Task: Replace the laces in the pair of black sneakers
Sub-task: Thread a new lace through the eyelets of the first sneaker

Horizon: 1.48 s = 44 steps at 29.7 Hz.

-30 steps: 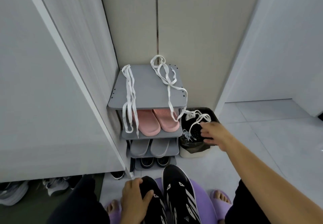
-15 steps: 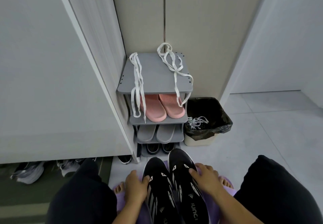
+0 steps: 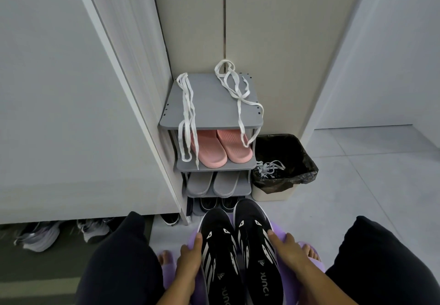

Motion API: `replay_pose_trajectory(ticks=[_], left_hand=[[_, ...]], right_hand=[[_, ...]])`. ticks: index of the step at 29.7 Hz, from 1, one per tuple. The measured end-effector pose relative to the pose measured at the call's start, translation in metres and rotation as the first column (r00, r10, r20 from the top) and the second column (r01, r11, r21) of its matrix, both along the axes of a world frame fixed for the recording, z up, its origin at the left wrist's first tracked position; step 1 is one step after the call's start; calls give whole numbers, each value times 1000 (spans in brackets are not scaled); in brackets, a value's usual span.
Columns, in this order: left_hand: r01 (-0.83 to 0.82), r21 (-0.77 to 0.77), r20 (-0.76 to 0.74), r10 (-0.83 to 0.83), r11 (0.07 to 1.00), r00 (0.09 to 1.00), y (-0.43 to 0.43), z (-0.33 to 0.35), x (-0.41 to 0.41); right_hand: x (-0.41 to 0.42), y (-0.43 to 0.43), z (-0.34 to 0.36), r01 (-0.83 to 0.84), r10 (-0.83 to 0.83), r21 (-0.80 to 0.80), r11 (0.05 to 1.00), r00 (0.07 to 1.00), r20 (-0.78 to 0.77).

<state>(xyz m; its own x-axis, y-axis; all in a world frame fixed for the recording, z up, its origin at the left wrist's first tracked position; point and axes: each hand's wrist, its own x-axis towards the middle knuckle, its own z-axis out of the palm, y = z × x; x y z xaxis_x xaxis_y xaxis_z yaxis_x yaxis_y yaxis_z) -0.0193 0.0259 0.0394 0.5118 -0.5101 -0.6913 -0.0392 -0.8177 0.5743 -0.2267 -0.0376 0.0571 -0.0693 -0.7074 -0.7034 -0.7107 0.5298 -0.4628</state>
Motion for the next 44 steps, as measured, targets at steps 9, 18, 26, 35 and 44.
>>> replay_pose_trajectory(ticks=[9,18,26,35,44], left_hand=[[-73,-174,18,77,982,997,-16,-17,10],[218,-334,243,-140,917,960,-1,-23,-8],[42,-452,85,-5,891,996,-14,-1,-14],[25,-634,-93,-108,773,990,-38,65,-11],[-82,-681,-502,-381,728,777,-86,173,-16]], right_hand=[[10,-21,-42,44,-44,16,999,999,30],[41,-39,0,105,40,-511,853,964,264],[95,-111,113,344,53,-472,812,761,647],[94,-74,134,199,265,-635,746,787,557],[50,47,84,-275,465,-485,830,822,329]])
